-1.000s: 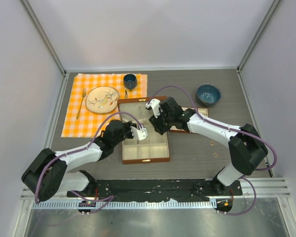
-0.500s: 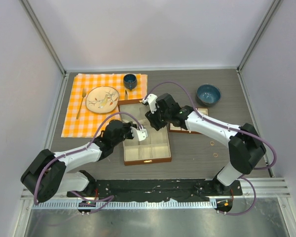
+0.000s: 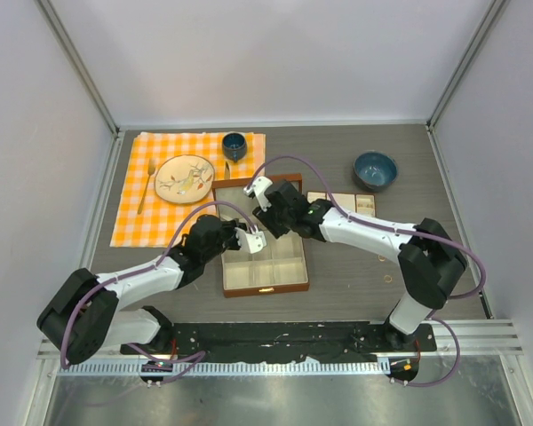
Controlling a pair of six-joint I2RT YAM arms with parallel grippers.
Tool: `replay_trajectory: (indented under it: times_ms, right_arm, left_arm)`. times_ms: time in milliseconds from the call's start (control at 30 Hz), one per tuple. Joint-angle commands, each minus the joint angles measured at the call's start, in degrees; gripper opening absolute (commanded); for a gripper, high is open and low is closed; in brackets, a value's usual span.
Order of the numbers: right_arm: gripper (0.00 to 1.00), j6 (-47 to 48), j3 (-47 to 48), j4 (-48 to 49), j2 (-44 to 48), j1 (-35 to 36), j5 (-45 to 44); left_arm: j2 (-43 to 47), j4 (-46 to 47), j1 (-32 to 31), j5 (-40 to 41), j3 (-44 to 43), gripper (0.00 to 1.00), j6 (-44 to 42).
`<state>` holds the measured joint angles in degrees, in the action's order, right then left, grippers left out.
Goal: Organize the mixed jewelry
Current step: Place the jewelry in the jewelry box.
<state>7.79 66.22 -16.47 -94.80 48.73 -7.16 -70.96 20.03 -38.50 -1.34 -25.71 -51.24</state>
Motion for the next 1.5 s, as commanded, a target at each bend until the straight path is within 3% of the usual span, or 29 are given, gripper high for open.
replay_trajectory:
  times_ms: [0,500,933,1467]
  right_arm:
    - [0.48,0.03,1.11,3.81,-0.91,1.72,-7.86]
    - [0.38,0.21,2.34,6.19,-4.6,4.71,-16.31]
    - [0.02,0.56,5.06,4.96,-3.81,5.76,-18.42]
    - [0.01,-0.23,8.05,2.15,1.81,5.76,-16.75]
  left_arm:
    - [0.47,0.01,-0.7,-5.51,-1.53,0.0,1.58]
    - [1.61,0.27,-0.7,-5.86,-0.57,0.0,1.67]
    - [2.23,0.36,-0.61,-6.65,-0.13,0.0,2.02]
    - [2.05,-0.08,-0.7,-6.57,-0.92,0.0,2.46]
